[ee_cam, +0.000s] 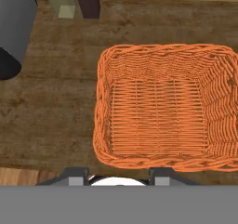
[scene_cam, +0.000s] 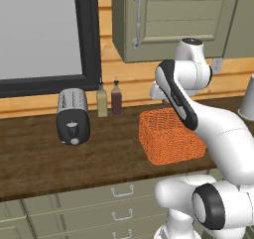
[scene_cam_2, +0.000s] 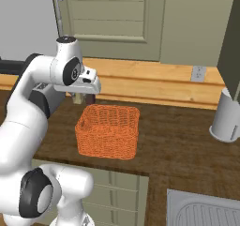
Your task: Open the cabinet, pick up the bread from the cabinet and place it in the basket. Then move the basket to the dining counter.
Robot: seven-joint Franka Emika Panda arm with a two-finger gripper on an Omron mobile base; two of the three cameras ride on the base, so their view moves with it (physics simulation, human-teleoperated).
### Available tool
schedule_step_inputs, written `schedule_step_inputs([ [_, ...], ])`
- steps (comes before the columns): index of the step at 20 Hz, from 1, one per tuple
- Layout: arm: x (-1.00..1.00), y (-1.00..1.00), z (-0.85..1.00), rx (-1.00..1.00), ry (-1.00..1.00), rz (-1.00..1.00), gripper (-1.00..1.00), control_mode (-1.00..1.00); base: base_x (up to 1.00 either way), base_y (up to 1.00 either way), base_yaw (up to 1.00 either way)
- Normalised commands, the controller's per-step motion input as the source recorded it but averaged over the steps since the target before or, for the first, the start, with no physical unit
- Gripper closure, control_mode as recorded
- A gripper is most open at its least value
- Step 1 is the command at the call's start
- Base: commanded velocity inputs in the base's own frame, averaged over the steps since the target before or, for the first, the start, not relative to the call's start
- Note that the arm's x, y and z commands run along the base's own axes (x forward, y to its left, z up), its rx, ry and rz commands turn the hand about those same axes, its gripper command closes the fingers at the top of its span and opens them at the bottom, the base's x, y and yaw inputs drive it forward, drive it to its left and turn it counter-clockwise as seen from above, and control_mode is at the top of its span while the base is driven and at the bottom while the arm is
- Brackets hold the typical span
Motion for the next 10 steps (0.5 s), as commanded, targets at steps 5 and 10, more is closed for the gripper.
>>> schedule_step_inputs([
  [5, -0.07, 0.08, 0.01, -0.01, -0.06, -0.04, -1.00, -1.00, 0.00, 0.00, 0.00],
  [10, 0.00, 0.49, 0.71, -0.19, -0.36, -0.02, -1.00, -1.00, 0.00, 0.00, 0.00],
])
